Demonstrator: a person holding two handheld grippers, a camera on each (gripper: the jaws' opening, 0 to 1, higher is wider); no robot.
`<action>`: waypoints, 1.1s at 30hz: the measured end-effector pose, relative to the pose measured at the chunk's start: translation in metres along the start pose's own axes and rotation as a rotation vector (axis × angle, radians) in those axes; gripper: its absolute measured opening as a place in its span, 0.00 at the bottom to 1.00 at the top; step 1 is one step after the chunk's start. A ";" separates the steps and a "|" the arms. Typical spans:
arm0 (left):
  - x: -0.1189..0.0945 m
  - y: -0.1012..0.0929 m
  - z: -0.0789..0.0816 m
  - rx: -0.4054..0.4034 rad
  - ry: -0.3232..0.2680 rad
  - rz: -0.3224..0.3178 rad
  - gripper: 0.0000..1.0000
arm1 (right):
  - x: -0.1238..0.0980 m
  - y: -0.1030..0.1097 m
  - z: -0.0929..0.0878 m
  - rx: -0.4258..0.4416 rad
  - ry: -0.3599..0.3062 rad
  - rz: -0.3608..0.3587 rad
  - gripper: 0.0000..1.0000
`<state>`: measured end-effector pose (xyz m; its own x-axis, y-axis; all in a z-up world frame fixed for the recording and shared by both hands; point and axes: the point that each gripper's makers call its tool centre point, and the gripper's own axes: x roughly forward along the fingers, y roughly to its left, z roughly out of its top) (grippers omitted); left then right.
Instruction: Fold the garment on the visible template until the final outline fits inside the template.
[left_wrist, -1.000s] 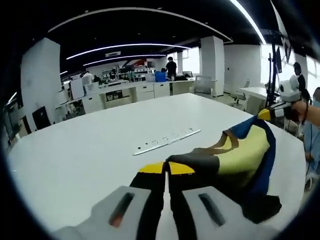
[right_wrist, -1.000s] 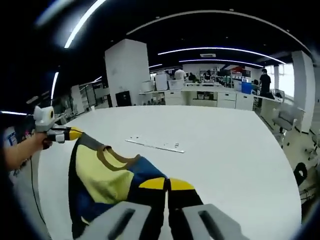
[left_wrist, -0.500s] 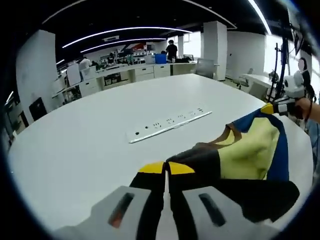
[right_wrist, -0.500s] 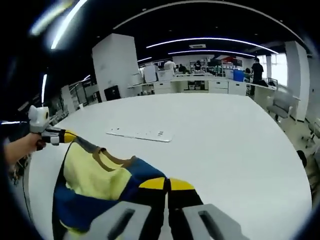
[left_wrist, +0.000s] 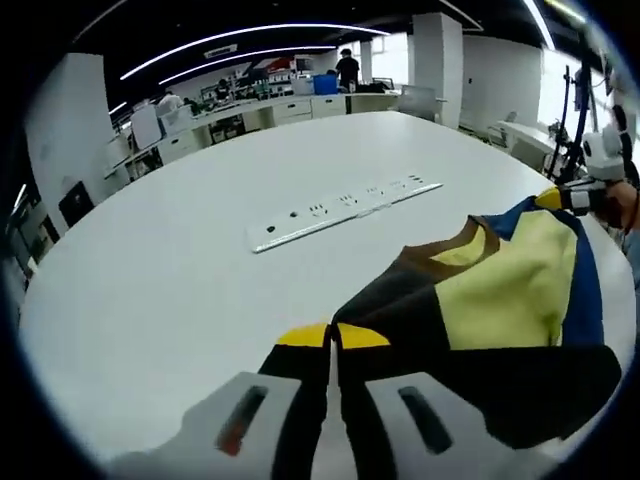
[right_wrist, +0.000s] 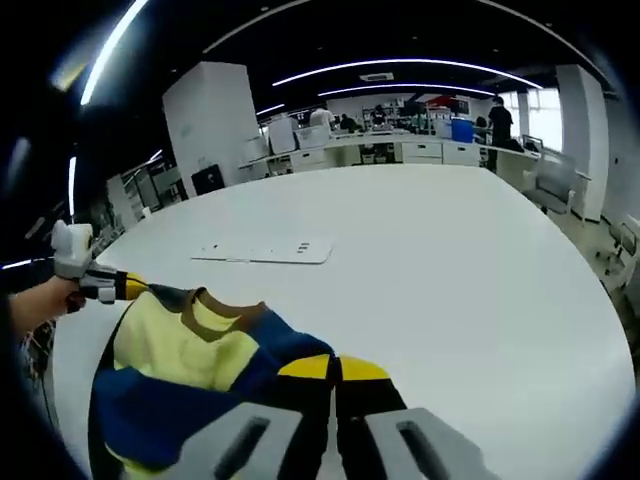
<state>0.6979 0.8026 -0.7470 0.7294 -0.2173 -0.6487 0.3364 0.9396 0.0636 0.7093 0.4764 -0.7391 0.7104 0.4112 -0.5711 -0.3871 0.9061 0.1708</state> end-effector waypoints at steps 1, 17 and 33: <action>0.000 0.000 0.000 0.006 0.008 0.010 0.00 | 0.000 -0.001 -0.001 0.006 0.005 0.002 0.00; -0.048 -0.021 0.039 0.023 -0.127 -0.008 0.48 | -0.032 0.036 0.011 0.023 -0.009 0.045 0.57; -0.111 -0.100 0.034 0.044 -0.203 -0.132 0.73 | -0.077 0.112 -0.013 -0.038 0.048 0.168 0.67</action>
<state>0.6033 0.7236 -0.6551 0.7807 -0.3905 -0.4878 0.4594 0.8879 0.0245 0.6036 0.5452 -0.6860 0.6054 0.5502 -0.5752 -0.5204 0.8204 0.2370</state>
